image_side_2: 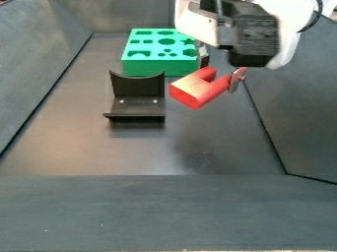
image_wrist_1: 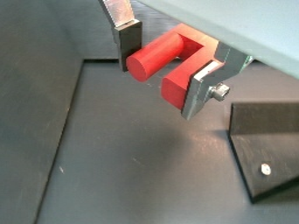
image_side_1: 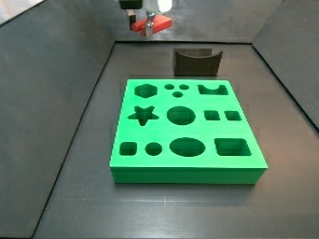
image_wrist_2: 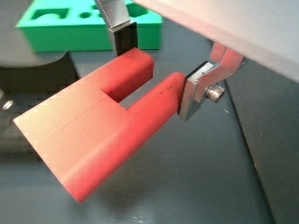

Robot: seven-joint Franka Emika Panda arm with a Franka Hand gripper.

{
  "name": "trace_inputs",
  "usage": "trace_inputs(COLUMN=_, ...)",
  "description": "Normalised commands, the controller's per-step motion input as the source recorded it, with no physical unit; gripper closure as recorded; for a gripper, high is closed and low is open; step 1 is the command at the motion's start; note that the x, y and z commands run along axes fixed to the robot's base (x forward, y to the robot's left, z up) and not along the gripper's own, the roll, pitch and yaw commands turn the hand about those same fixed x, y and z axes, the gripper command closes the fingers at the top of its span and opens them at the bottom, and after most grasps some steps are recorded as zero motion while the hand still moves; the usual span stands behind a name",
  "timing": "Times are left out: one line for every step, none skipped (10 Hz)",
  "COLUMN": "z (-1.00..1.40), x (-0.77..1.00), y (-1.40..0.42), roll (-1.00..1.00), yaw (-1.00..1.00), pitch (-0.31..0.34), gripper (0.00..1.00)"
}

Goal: Pick up the square-circle object. Move up. Rotate the square-circle object. Place the square-circle object on the fixture. Regrasp the square-circle object. Move to above the board. Insert the square-circle object.
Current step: Rotate the square-circle object.

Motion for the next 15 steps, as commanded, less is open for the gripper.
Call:
trace_inputs(z=0.01, x=-0.01, y=0.01, roll=0.0, yaw=-1.0, pitch=-0.003, gripper=1.0)
trace_inputs(z=0.01, x=-0.01, y=0.01, roll=0.0, yaw=-1.0, pitch=-0.003, gripper=1.0)
trace_inputs(z=0.01, x=-0.01, y=0.01, roll=0.0, yaw=-1.0, pitch=-0.003, gripper=1.0)
trace_inputs(z=0.01, x=-0.01, y=0.01, roll=0.0, yaw=-1.0, pitch=-0.003, gripper=1.0)
trace_inputs(z=0.01, x=-0.01, y=0.01, roll=0.0, yaw=-1.0, pitch=-0.003, gripper=1.0)
trace_inputs(z=0.01, x=-0.01, y=0.01, roll=0.0, yaw=-1.0, pitch=-0.004, gripper=1.0)
trace_inputs(z=0.01, x=-0.01, y=0.01, roll=0.0, yaw=-1.0, pitch=-0.004, gripper=1.0)
trace_inputs(z=0.01, x=-0.01, y=0.01, roll=0.0, yaw=-1.0, pitch=-0.004, gripper=1.0)
trace_inputs(z=0.01, x=-0.01, y=0.01, roll=0.0, yaw=-1.0, pitch=-0.004, gripper=1.0)
trace_inputs(z=0.01, x=-0.01, y=0.01, roll=0.0, yaw=-1.0, pitch=-0.004, gripper=1.0)
trace_inputs(z=0.01, x=-0.01, y=0.01, roll=0.0, yaw=-1.0, pitch=-0.004, gripper=1.0)
trace_inputs(z=0.01, x=-0.01, y=0.01, roll=0.0, yaw=-1.0, pitch=-0.004, gripper=1.0)
trace_inputs(z=0.01, x=-0.01, y=0.01, roll=0.0, yaw=-1.0, pitch=-0.005, gripper=1.0)
trace_inputs(z=0.01, x=-0.01, y=0.01, roll=0.0, yaw=-1.0, pitch=-0.005, gripper=1.0)
trace_inputs(z=0.01, x=-0.01, y=0.01, roll=0.0, yaw=-1.0, pitch=-0.005, gripper=1.0)
